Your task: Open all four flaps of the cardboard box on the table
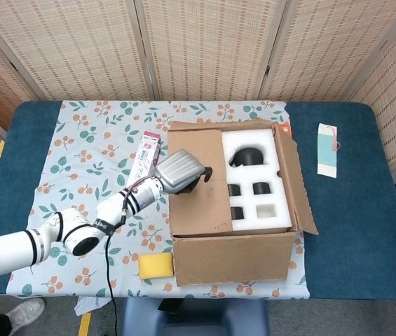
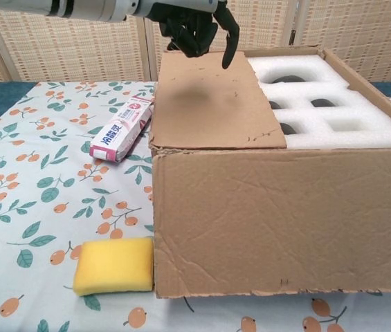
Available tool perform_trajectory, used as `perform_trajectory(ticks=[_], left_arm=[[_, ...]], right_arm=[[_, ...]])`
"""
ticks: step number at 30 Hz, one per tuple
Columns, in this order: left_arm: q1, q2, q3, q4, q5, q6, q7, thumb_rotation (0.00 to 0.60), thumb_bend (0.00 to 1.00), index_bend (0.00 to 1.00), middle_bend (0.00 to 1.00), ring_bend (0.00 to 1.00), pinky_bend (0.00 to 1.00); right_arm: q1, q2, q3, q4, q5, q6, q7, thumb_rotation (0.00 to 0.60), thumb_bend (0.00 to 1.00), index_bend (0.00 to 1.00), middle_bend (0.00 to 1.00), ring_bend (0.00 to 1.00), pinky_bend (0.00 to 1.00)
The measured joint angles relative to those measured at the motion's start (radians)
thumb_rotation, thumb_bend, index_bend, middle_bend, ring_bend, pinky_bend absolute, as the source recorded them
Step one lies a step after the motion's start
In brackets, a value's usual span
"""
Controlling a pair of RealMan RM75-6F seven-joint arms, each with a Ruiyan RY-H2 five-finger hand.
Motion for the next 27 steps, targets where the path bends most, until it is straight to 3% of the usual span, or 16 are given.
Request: perform_trajectory(ticks=[12, 20, 27], left_arm=[[-0.122, -0.14, 0.009, 0.158, -0.073, -0.037, 0.076, 0.6, 1.0, 0.46, 0.96, 0.8, 0.71], [-0.167, -0.182, 0.028, 0.218, -0.124, -0.04, 0.123, 0.6, 1.0, 0.46, 1.0, 0.88, 0.72], [-0.195, -0.214, 0.041, 0.241, -0.126, -0.047, 0.13, 0.6, 1.0, 0.47, 1.0, 0.89, 0.73]], right_arm=[[-0.01, 0.012, 0.001, 0.017, 0.004, 0.003, 0.072, 0.478, 0.35, 0.32, 0.0, 0.0, 0.0], [-0.016, 0.017, 0.001, 0.032, 0.012, -0.004, 0.112, 0.479, 0.35, 0.32, 0.0, 0.0, 0.0], [-0.022, 0.023, -0.007, 0.039, 0.004, -0.006, 0.125, 0.479, 0.35, 0.32, 0.0, 0.0, 0.0]])
